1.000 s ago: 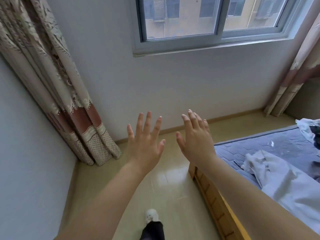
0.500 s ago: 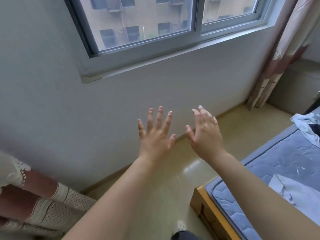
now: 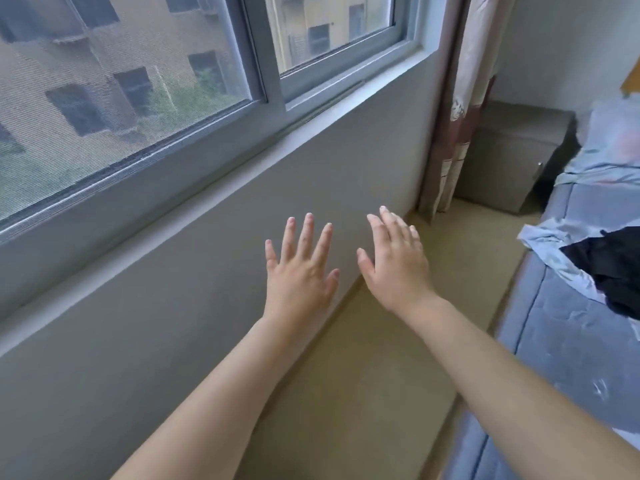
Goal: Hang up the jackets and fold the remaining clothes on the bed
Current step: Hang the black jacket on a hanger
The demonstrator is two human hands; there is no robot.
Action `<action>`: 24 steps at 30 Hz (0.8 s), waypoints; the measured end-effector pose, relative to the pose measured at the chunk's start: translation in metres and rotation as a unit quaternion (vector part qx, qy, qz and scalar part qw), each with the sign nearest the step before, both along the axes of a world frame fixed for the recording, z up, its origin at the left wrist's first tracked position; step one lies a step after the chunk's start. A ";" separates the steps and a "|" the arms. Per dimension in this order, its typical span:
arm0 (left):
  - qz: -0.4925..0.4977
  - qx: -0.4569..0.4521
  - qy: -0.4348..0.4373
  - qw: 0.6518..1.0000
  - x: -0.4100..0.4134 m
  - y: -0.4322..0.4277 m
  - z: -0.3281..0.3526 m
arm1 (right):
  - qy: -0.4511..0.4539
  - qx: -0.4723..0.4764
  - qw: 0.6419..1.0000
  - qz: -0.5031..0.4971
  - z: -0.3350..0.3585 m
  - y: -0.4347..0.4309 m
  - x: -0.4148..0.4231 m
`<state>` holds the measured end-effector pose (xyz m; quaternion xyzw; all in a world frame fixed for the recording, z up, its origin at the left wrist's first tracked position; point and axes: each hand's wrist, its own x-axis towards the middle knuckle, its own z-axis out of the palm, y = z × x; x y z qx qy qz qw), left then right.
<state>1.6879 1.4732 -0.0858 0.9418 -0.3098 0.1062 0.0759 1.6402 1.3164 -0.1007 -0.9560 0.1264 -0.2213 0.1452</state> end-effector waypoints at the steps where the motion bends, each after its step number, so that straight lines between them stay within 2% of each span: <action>1: -0.013 -0.002 0.007 1.000 0.021 -0.016 0.000 | -0.003 -0.005 1.000 -0.013 -0.002 -0.015 0.018; 4: -0.053 0.006 0.029 0.998 0.081 -0.067 -0.011 | 0.008 -0.010 0.999 -0.049 -0.008 -0.063 0.068; 7: -0.124 -0.002 0.015 0.992 0.142 -0.128 -0.022 | 0.012 -0.002 0.995 -0.094 -0.016 -0.117 0.112; 15: -0.289 0.010 0.003 0.957 0.284 -0.342 -0.017 | 0.028 -0.028 0.968 -0.248 -0.007 -0.293 0.205; 19: -0.367 0.029 0.012 0.930 0.305 -0.453 -0.009 | 0.029 -0.022 0.940 -0.340 0.001 -0.368 0.206; 24: -0.467 0.039 0.024 0.883 0.283 -0.577 -0.027 | 0.049 -0.001 0.894 -0.445 -0.018 -0.460 0.172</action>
